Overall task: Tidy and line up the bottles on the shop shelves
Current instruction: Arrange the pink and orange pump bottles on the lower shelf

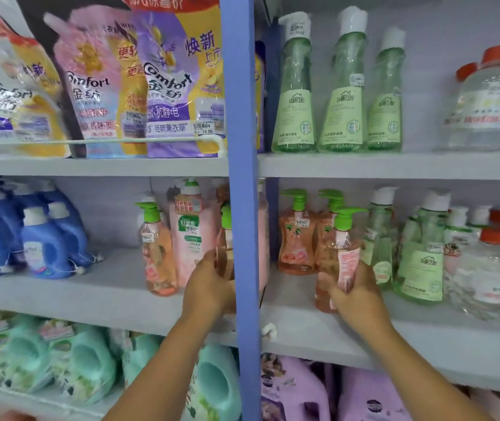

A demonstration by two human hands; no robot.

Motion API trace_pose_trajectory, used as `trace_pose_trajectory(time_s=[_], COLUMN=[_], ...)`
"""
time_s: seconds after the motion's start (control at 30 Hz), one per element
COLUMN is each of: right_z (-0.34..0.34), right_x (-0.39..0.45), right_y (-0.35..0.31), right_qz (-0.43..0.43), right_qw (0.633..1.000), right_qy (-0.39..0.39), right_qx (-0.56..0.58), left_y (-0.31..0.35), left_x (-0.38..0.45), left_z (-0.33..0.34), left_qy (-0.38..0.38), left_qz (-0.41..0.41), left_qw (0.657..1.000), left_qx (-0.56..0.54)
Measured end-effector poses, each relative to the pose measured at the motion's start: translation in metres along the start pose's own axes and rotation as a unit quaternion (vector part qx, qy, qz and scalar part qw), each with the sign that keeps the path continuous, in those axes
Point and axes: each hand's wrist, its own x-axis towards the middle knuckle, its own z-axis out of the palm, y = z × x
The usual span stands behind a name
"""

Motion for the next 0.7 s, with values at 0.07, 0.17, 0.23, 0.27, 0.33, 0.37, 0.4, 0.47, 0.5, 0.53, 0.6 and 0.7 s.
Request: trace_pose_trajectory(time_s=[0.07, 0.17, 0.23, 0.27, 0.33, 0.37, 0.4, 0.47, 0.5, 0.53, 0.6, 0.7], right_z=[-0.003, -0.003, 0.000, 0.001, 0.001, 0.000, -0.002, -0.008, -0.010, -0.012, -0.007, 0.021], right_x=[0.000, -0.002, -0.001, -0.003, -0.005, -0.005, -0.006, -0.008, -0.011, -0.017, -0.030, -0.037], right_y=[0.002, 0.000, -0.002, -0.001, -0.001, -0.002, -0.004, -0.009, -0.012, -0.017, -0.032, -0.054], right_qz=[0.029, 0.051, 0.062, 0.061, 0.055, 0.051, 0.049, 0.013, -0.027, -0.083, -0.157, -0.060], right_qw=[0.998, 0.997, 0.997, 0.998, 0.996, 0.996, 0.995, 0.988, 0.978, 0.965, 0.964, 0.997], right_qy=[-0.043, -0.054, -0.035, -0.013, 0.040, 0.061, 0.077, 0.138, 0.186, 0.230, 0.208, -0.013], right_qx=[0.022, 0.014, 0.011, -0.010, -0.054, -0.046, -0.033, -0.068, -0.092, -0.091, -0.045, 0.051], left_y=[-0.014, -0.036, -0.036, -0.033, -0.022, -0.016, -0.010, 0.002, 0.006, 0.007, 0.001, -0.028], left_x=[0.006, 0.017, 0.021, 0.023, 0.025, 0.026, 0.027, 0.025, 0.025, 0.024, 0.021, 0.014], left_z=[-0.007, -0.015, -0.015, -0.013, -0.004, 0.001, 0.006, 0.016, 0.018, 0.019, 0.010, -0.016], left_qy=[-0.025, -0.092, -0.152, -0.161, -0.156, -0.152, -0.155, -0.183, -0.202, -0.216, -0.177, 0.066], left_qz=[0.023, 0.034, 0.044, 0.058, 0.092, 0.101, 0.110, 0.112, 0.104, 0.096, 0.108, 0.172], left_qw=[0.999, 0.992, 0.981, 0.980, 0.982, 0.983, 0.982, 0.977, 0.974, 0.972, 0.977, 0.974], left_qx=[-0.011, -0.085, -0.108, -0.100, -0.050, -0.020, -0.008, 0.008, 0.005, -0.011, -0.039, -0.135])
